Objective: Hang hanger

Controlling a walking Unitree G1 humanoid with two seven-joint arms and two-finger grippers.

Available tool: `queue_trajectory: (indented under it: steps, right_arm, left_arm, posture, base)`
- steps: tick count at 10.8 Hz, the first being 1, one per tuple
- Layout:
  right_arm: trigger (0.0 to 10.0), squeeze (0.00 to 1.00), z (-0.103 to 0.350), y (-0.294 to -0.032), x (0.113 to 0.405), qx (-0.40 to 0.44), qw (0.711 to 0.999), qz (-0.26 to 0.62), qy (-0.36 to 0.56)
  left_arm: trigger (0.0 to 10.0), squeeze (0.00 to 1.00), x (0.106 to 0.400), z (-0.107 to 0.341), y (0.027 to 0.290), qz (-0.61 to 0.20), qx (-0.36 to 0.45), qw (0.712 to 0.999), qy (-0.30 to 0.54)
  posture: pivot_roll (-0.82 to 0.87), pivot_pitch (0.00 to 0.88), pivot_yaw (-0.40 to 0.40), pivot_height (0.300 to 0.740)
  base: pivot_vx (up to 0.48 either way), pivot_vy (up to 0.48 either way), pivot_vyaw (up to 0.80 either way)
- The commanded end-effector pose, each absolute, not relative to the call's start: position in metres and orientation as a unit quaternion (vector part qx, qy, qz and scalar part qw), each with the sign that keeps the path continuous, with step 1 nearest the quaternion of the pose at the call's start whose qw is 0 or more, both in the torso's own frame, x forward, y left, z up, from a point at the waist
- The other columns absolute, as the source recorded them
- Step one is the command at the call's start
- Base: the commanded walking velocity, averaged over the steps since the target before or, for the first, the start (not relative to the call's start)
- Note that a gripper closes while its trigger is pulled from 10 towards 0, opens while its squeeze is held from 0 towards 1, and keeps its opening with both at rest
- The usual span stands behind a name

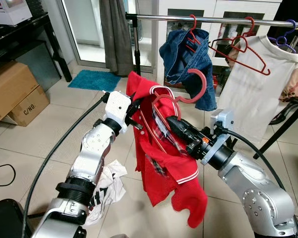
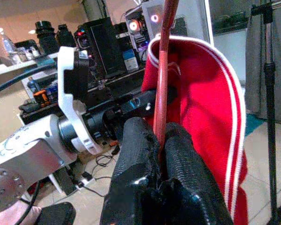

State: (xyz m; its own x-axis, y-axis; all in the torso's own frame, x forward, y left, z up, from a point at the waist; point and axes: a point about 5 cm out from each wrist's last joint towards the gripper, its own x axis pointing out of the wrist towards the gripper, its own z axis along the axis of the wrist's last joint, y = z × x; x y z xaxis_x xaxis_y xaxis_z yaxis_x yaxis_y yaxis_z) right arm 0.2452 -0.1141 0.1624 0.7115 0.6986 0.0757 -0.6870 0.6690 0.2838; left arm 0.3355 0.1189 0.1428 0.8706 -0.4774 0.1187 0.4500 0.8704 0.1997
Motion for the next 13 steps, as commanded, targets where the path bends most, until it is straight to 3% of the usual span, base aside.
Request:
queue_trajectory:
  steps: [1,3,4,6,9,11,13]
  right_arm:
    - [0.0,0.00,0.172,-0.114,0.245,0.140,0.913,0.384,-0.007]
    - [0.0,0.00,0.170,-0.119,0.253,0.078,0.927,0.366,-0.002]
    - [0.0,0.00,0.154,-0.125,0.260,-0.059,0.932,0.356,0.032]
    - [0.0,0.00,0.141,-0.131,0.264,-0.154,0.911,0.374,0.080]
    - [0.0,0.00,0.129,-0.143,0.254,-0.197,0.880,0.414,0.124]
    - [0.0,0.00,0.120,-0.167,0.243,-0.193,0.870,0.426,0.159]
    - [0.0,0.00,0.126,-0.184,0.235,-0.157,0.864,0.450,0.160]
  left_arm:
    - [0.0,0.00,0.337,0.144,0.127,-0.220,0.071,0.970,-0.080]
    - [0.0,0.00,0.341,0.158,0.135,-0.212,0.053,0.971,-0.096]
    - [0.0,0.00,0.340,0.176,0.132,-0.243,0.038,0.962,-0.118]
    - [0.0,0.00,0.340,0.187,0.131,-0.284,0.031,0.953,-0.099]
    - [0.0,0.00,0.345,0.189,0.161,-0.229,0.086,0.967,-0.071]
    - [0.0,0.00,0.346,0.194,0.209,-0.169,0.182,0.968,-0.028]
    - [0.0,0.00,0.352,0.201,0.246,-0.103,0.174,0.979,-0.016]
  posture:
    - [-0.05,0.000,0.034,0.740]
    - [-0.05,0.000,0.046,0.740]
    - [-0.05,0.000,0.059,0.740]
    - [-0.06,0.000,0.076,0.740]
    - [-0.05,0.000,0.070,0.740]
    - [-0.05,0.000,0.067,0.740]
    - [-0.04,0.000,0.064,0.740]
  base:
    - [0.000,0.000,0.00]
    - [0.000,0.000,0.00]
    - [0.000,0.000,0.00]
    - [0.000,0.000,0.00]
    - [0.000,0.000,0.00]
    - [0.000,0.000,0.00]
    - [0.000,0.000,0.00]
